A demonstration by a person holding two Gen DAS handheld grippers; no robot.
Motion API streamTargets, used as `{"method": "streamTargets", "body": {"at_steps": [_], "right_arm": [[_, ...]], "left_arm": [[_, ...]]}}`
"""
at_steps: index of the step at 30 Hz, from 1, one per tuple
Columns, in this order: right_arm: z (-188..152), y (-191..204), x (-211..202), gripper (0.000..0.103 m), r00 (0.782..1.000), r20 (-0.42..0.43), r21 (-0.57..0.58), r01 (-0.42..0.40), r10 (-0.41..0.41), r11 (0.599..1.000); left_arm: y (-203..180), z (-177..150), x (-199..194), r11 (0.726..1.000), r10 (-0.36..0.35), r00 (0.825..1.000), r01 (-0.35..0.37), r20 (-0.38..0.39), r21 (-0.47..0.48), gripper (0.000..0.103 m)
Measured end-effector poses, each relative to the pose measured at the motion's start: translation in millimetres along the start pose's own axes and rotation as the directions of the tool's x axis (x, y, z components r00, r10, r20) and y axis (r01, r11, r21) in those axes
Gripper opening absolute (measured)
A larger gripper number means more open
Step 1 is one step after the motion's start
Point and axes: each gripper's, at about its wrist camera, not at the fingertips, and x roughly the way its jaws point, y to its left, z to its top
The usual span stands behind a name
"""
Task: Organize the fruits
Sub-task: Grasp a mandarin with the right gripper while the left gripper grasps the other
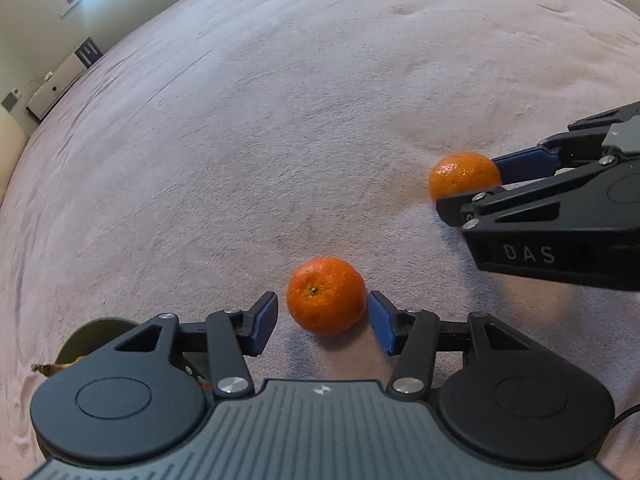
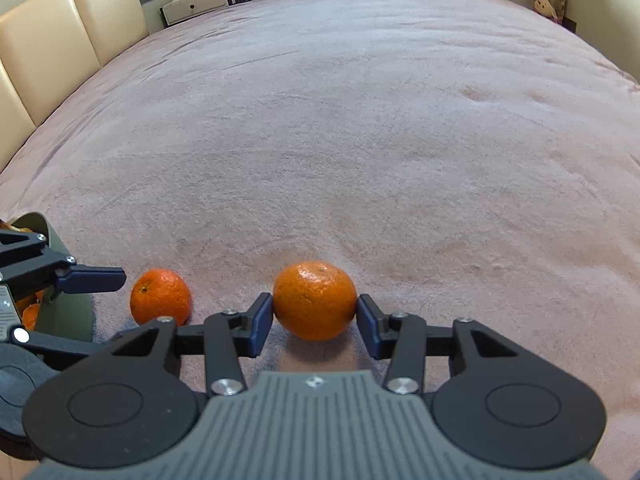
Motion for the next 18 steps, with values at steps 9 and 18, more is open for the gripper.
{"method": "streamTargets", "body": {"at_steps": [9, 18], "right_arm": [[0, 4, 2, 0.043, 1.000, -0.002, -0.009, 0.008, -0.008, 1.000], [0, 6, 1, 0.043, 1.000, -0.006, -0.016, 0.007, -0.007, 1.000]], "left_arm": [[-11, 2, 11, 0.997, 0.037, 0.999, -0.035, -0.032, 0.076, 0.056], [-11, -1, 9, 0.998, 0.037, 0.999, -0.037, -0.008, 0.059, 0.050]]}}
